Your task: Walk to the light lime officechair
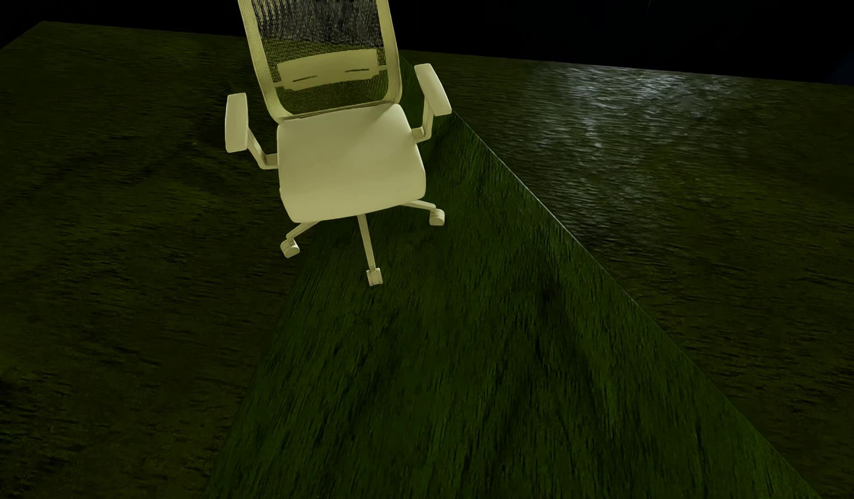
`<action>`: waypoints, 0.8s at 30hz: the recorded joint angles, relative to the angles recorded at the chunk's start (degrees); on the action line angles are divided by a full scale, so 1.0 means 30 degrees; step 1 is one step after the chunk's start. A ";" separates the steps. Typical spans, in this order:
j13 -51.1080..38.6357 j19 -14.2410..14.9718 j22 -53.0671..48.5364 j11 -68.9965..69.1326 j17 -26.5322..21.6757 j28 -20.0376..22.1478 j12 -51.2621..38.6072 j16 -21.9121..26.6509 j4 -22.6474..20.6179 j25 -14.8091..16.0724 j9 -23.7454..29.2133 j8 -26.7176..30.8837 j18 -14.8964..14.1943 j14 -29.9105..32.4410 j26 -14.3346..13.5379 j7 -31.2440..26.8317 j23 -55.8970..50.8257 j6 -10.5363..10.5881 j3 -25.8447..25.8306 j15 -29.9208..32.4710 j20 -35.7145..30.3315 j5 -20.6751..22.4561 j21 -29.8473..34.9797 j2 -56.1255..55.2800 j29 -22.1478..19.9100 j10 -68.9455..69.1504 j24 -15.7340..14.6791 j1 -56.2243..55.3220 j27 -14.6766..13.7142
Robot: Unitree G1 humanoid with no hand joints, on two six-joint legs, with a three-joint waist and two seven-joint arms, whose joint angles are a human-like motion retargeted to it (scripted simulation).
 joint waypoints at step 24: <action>-0.1755 -0.0551 -0.2156 -0.0184 0.0627 0.1381 -0.0642 -0.0745 -0.0131 -0.0349 0.0232 -0.2762 -0.0601 0.0796 -0.0409 -0.2884 -0.1972 0.0103 -0.0386 -0.0137 0.0571 -0.0174 -0.0114 0.0508 -0.0239 0.0150 -0.0112 -0.1075 -0.1192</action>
